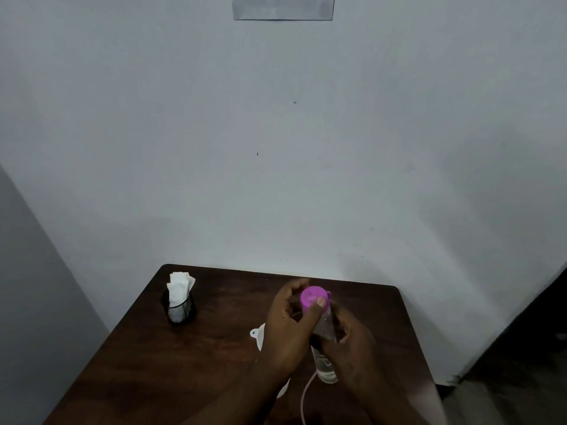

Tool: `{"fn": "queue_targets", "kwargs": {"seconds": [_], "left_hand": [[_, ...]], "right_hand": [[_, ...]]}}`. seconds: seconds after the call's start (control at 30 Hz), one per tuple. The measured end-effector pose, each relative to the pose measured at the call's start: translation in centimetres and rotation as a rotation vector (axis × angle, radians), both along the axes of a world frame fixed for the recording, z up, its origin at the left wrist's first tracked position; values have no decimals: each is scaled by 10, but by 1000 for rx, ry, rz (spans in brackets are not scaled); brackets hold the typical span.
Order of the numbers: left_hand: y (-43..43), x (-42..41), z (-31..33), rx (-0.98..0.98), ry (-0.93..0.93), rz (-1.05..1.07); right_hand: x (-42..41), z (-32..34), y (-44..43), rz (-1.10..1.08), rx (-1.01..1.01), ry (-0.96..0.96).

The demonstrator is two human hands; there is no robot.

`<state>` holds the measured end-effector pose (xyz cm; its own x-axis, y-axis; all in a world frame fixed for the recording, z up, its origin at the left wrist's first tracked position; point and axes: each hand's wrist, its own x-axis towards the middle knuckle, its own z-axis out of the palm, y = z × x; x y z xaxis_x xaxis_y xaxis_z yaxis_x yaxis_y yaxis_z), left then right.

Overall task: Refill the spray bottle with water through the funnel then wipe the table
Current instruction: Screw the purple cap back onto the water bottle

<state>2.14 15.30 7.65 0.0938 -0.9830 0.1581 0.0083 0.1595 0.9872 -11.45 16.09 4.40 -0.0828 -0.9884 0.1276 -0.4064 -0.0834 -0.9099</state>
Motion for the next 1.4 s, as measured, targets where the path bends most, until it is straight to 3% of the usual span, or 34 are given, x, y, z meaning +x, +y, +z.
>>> {"fn": "queue_targets", "kwargs": {"seconds": [0.23, 0.47, 1.07, 1.4], "left_hand": [[0, 1, -2, 6, -18, 36], [6, -3, 7, -4, 144, 13], [9, -1, 0, -86, -124, 28], [8, 0, -1, -32, -27, 84]], "right_hand": [[1, 0, -1, -8, 49, 34], [1, -2, -3, -1, 83, 60], [4, 6, 3, -16, 50, 133], [5, 10, 5, 15, 52, 83]]}}
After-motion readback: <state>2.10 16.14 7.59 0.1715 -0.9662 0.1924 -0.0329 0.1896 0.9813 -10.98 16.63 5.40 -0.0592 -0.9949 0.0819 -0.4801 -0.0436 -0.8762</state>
